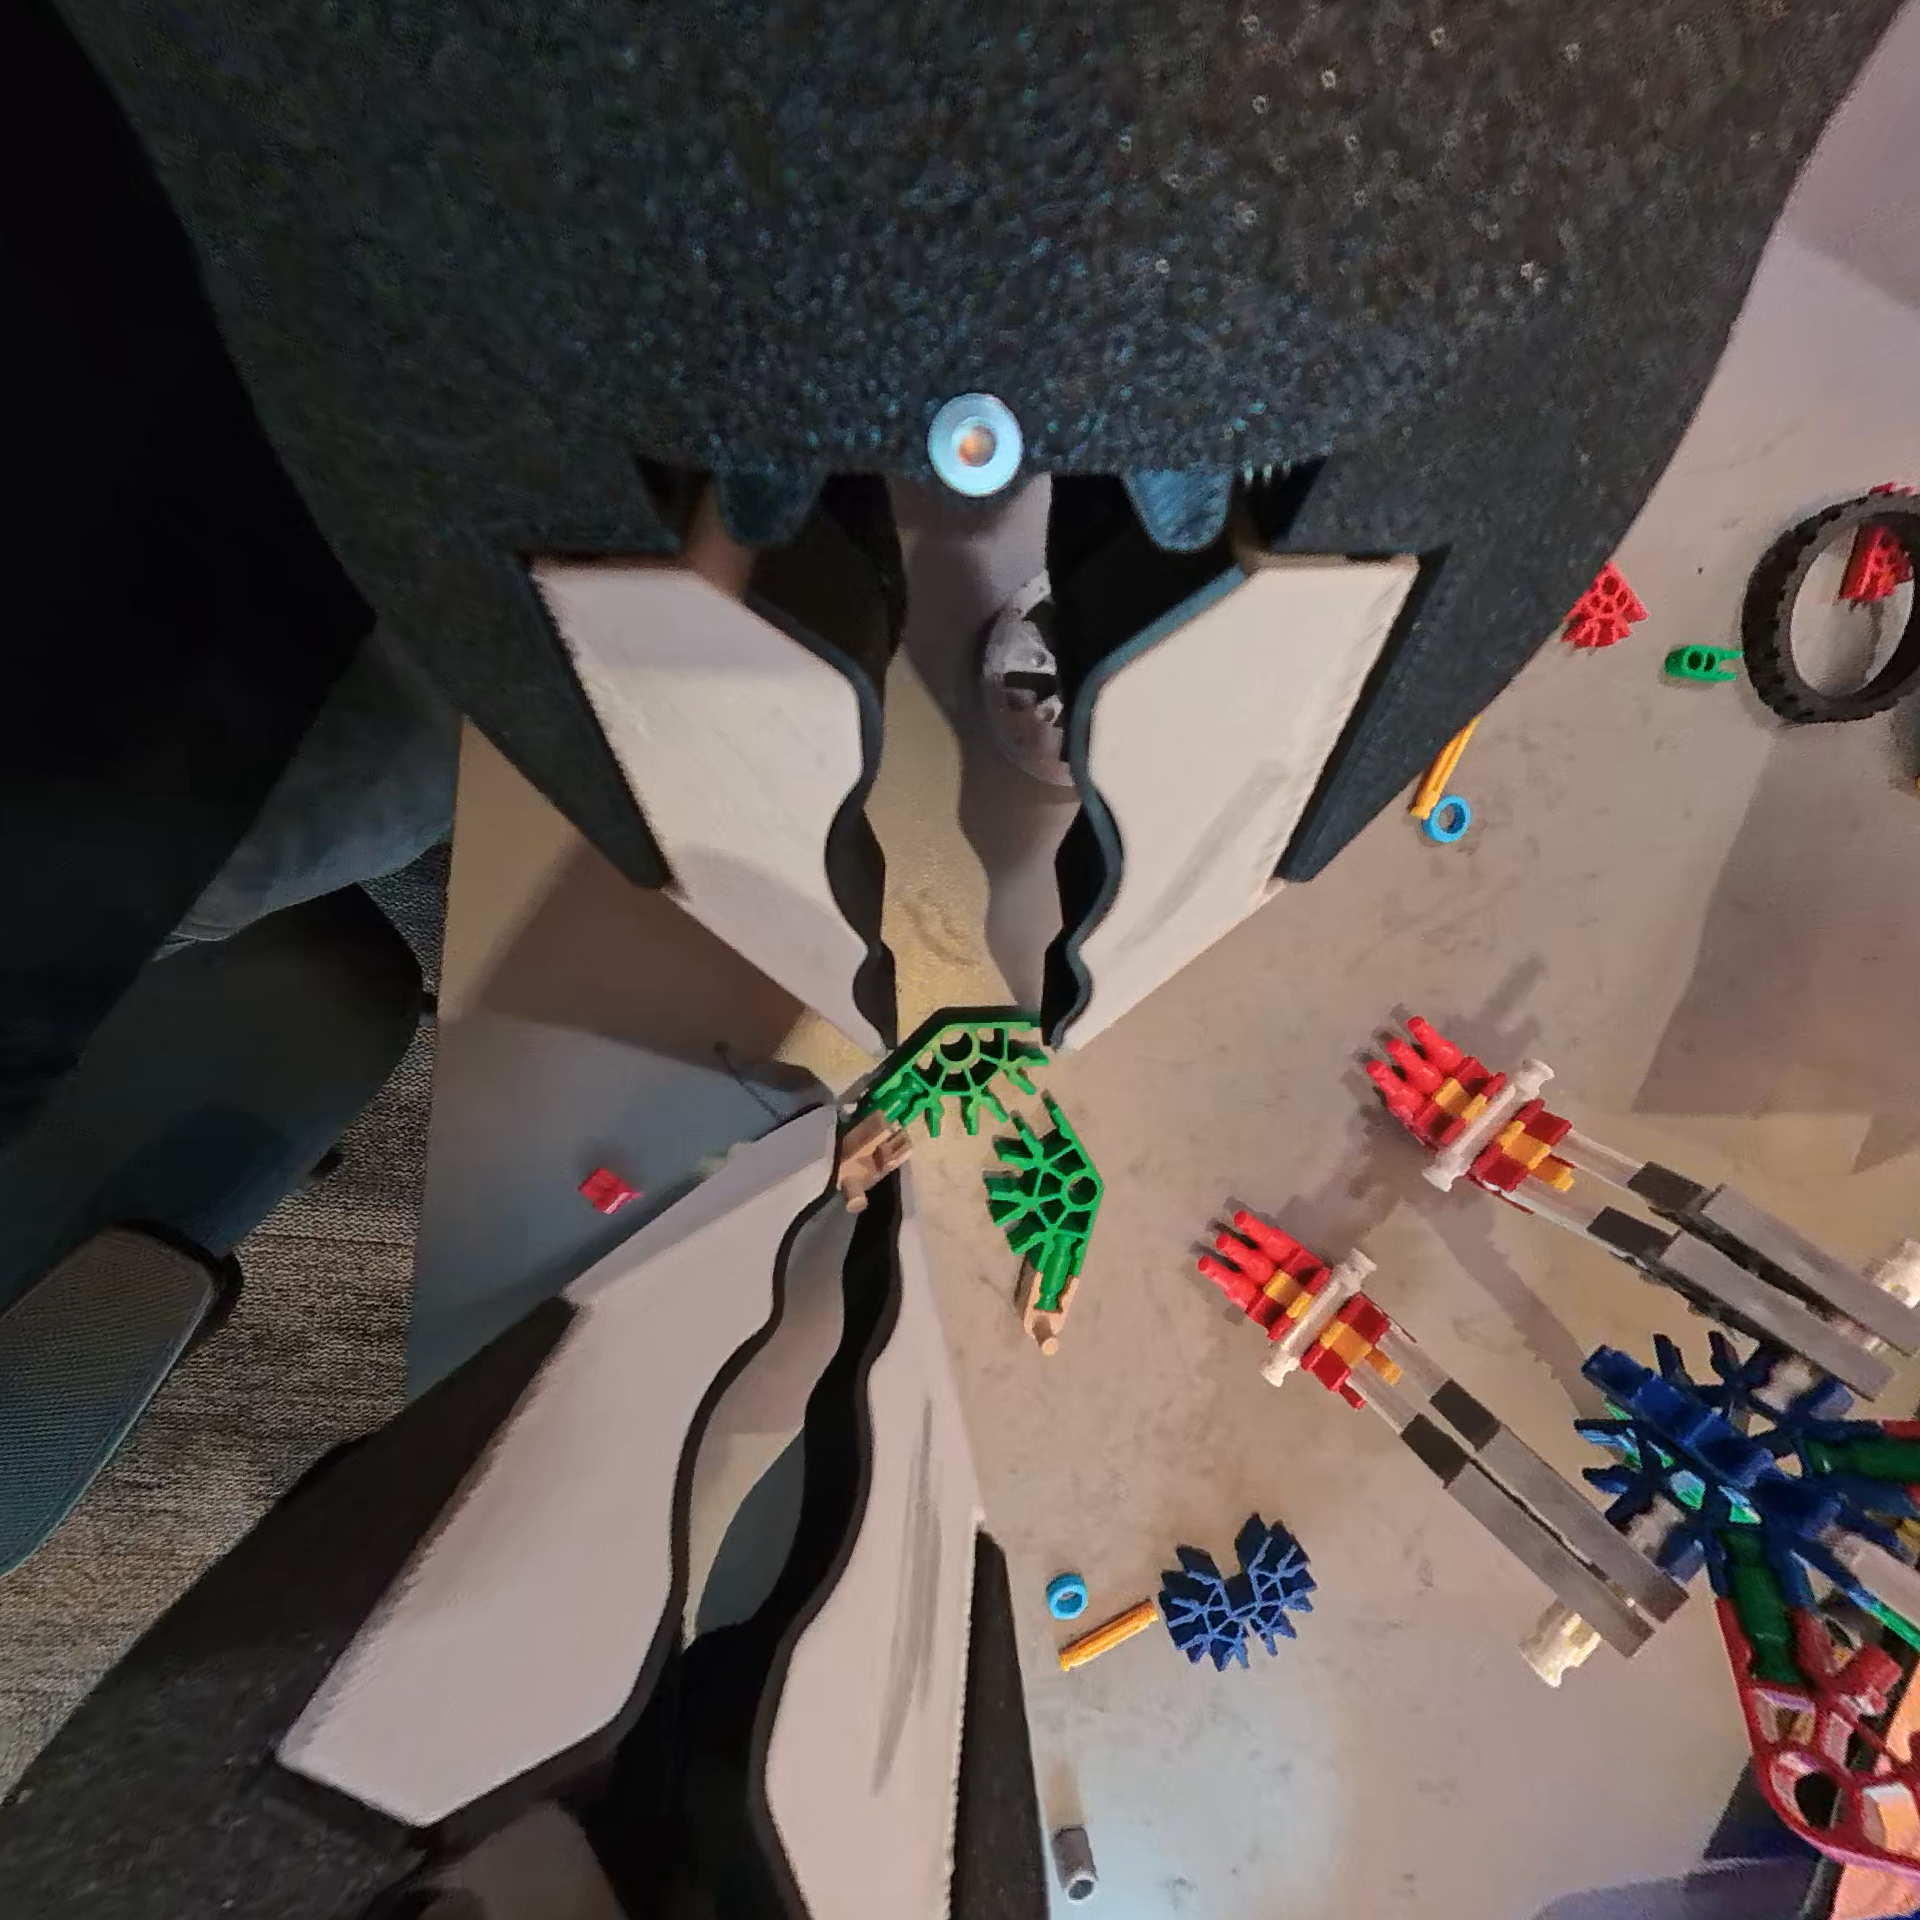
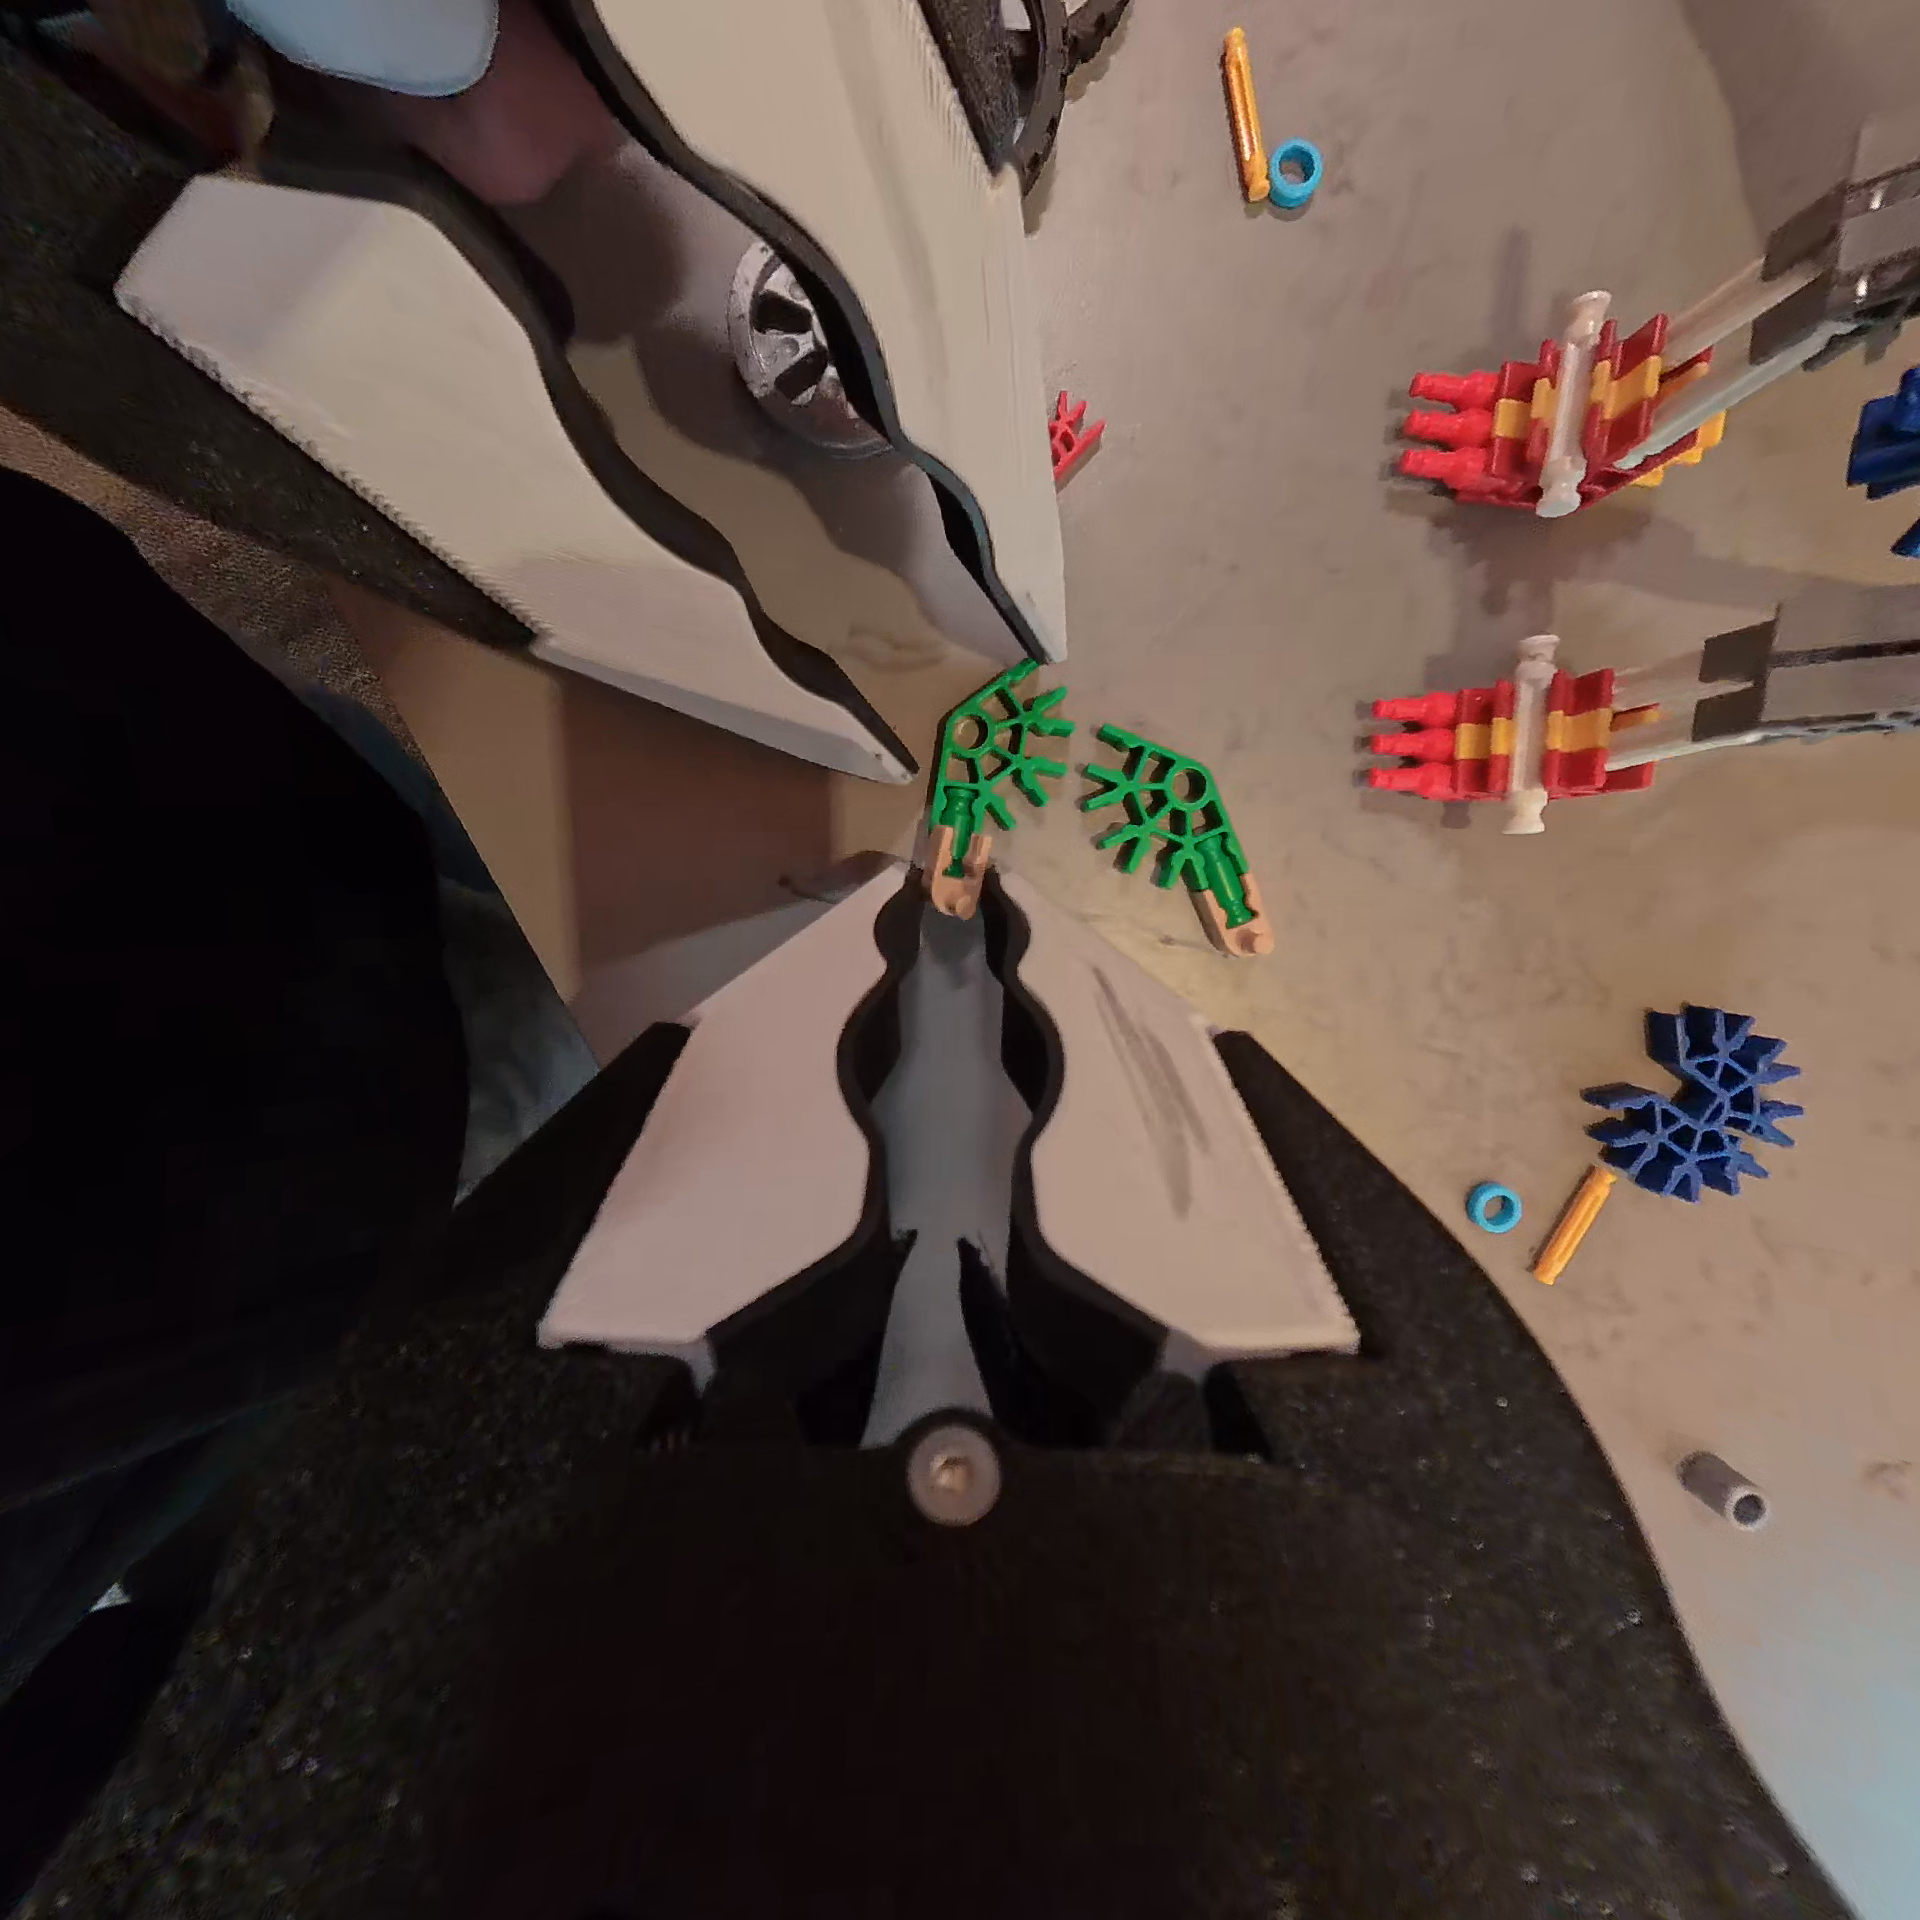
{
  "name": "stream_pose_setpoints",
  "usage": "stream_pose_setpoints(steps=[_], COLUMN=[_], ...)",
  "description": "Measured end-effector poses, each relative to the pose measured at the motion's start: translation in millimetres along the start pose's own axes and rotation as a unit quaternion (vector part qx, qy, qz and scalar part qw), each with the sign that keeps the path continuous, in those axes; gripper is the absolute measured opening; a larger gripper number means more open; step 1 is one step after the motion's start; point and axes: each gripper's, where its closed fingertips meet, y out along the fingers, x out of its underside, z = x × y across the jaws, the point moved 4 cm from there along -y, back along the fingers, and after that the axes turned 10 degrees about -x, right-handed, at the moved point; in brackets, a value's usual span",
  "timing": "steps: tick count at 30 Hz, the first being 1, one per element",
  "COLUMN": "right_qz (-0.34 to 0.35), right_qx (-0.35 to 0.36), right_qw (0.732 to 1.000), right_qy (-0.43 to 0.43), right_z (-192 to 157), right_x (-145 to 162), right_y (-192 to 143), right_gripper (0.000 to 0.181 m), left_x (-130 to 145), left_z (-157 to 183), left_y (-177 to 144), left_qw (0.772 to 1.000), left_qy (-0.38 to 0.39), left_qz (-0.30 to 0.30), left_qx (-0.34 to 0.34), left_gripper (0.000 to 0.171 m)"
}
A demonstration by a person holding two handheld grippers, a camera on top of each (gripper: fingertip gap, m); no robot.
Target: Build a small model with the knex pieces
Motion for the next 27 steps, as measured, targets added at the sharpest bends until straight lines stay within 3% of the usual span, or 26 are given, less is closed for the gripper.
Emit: stream_pose_setpoints(steps=[12, 27], right_qz=[0.062, 0.079], right_qx=[-0.037, -0.016], right_qw=[0.996, 0.995], right_qy=[0.061, 0.065], right_z=[1, 3], right_x=[2, 1], right_y=[-11, -6], right_gripper=[0.022, 0.007], left_x=[3, 1], left_z=[-4, -1], left_y=[-3, 3], left_qw=[1.000, 1.000], left_qy=[-0.002, 0.023], left_qz=[0.011, 0.014], left_qx=[-0.002, 0.007], left_gripper=[0.026, 0.020])
